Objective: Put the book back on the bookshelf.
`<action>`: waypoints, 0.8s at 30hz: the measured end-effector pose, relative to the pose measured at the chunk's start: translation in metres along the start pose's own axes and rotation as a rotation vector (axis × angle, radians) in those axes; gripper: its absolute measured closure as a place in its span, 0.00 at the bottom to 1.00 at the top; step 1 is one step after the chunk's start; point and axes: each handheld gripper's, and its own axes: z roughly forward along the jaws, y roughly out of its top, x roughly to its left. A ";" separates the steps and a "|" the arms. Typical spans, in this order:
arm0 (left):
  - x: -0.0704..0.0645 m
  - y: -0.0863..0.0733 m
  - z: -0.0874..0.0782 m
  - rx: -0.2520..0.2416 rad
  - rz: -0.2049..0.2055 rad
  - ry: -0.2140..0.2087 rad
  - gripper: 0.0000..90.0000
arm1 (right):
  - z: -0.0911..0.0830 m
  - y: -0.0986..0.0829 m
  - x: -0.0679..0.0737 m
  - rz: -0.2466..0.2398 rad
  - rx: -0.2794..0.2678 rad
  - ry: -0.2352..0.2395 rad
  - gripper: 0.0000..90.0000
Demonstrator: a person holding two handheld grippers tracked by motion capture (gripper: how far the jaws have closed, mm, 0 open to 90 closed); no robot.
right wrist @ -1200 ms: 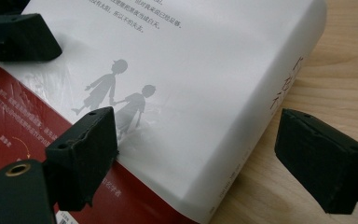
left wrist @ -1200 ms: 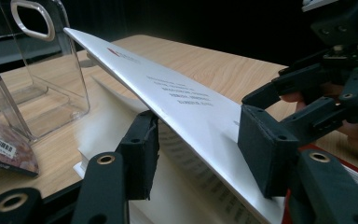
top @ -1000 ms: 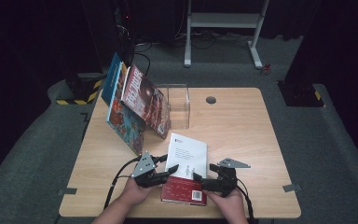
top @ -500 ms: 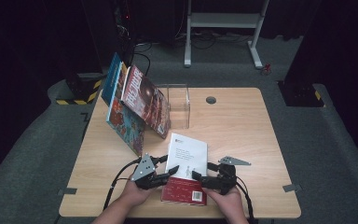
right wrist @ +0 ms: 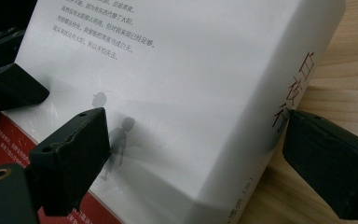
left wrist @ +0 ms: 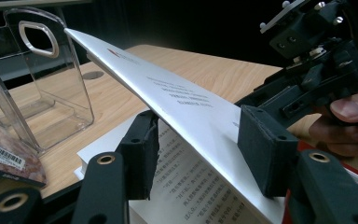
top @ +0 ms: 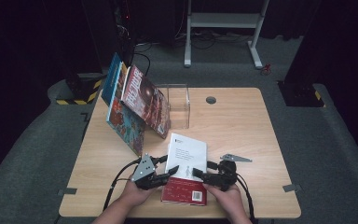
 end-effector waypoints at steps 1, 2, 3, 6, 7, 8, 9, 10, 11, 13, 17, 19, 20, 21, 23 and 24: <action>-0.001 0.000 -0.001 -0.002 0.006 0.002 0.54 | 0.000 0.000 -0.001 0.002 0.001 0.005 0.08; -0.001 0.000 -0.001 -0.009 0.009 0.003 0.54 | 0.000 0.000 -0.002 0.005 0.003 0.011 0.08; -0.002 0.000 -0.001 -0.010 0.014 0.004 0.54 | -0.001 0.001 -0.003 0.007 0.006 0.022 0.08; -0.003 0.000 -0.002 -0.018 0.020 0.004 0.54 | -0.001 0.000 -0.005 0.016 0.003 0.044 0.08; -0.003 0.000 -0.002 -0.017 0.017 0.003 0.54 | -0.001 0.000 -0.006 0.014 0.002 0.046 0.08; -0.003 0.000 -0.002 -0.017 0.017 0.002 0.54 | -0.001 0.000 -0.007 0.022 0.005 0.051 0.08; -0.003 0.000 -0.002 -0.018 0.018 0.003 0.54 | -0.001 0.000 -0.007 0.028 0.005 0.056 0.08; -0.003 0.000 -0.002 -0.018 0.020 0.004 0.54 | -0.001 -0.001 -0.008 0.030 0.005 0.060 0.08; -0.003 0.001 -0.002 -0.019 0.023 0.004 0.54 | -0.001 -0.001 -0.008 0.031 0.003 0.063 0.08; -0.004 0.001 -0.003 -0.021 0.030 0.005 0.54 | -0.001 -0.001 -0.009 0.036 0.003 0.072 0.08; -0.005 0.001 -0.003 -0.025 0.036 0.007 0.54 | -0.001 -0.001 -0.010 0.035 0.000 0.082 0.08; -0.005 0.001 -0.003 -0.029 0.045 0.007 0.54 | -0.001 -0.001 -0.011 0.043 0.003 0.091 0.08; -0.005 0.001 -0.004 -0.030 0.047 0.007 0.54 | -0.001 -0.001 -0.011 0.045 0.003 0.096 0.08; -0.005 0.001 -0.003 -0.031 0.047 0.006 0.54 | -0.001 -0.001 -0.012 0.047 0.006 0.101 0.08; -0.005 0.001 -0.004 -0.034 0.047 0.005 0.54 | 0.000 -0.001 -0.013 0.048 0.006 0.108 0.08; -0.005 0.001 -0.004 -0.034 0.048 0.005 0.54 | 0.000 -0.001 -0.013 0.051 0.005 0.110 0.08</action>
